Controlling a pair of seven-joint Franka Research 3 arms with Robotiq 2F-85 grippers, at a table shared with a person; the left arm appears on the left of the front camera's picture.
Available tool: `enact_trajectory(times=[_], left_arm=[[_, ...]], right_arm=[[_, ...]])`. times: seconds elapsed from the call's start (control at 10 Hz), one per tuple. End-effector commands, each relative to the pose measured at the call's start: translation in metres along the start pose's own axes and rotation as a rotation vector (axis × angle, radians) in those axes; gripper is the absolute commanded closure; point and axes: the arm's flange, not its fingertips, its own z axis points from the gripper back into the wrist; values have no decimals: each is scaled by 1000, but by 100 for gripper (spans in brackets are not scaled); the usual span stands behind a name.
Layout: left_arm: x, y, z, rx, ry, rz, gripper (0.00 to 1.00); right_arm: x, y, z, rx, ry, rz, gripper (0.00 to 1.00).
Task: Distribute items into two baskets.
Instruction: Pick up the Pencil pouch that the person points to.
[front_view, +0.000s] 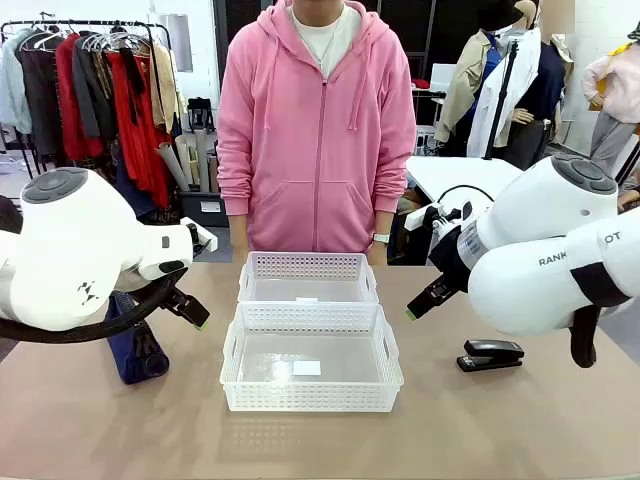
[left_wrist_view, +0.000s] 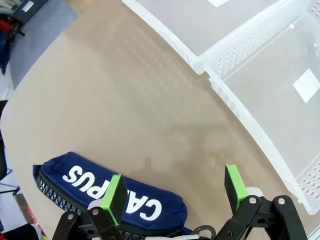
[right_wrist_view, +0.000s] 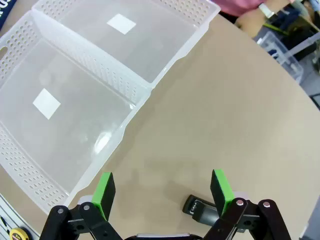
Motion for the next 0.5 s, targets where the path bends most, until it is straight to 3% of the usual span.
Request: enact_trajectory(times=[0.0,0.4], left_arm=[[0,0,0,0,0,0,0],[0,0,0,0,0,0,0]], right_arm=[[1,-1,0,-5,-16,0,0],[1,-1,0,-5,-16,0,0]])
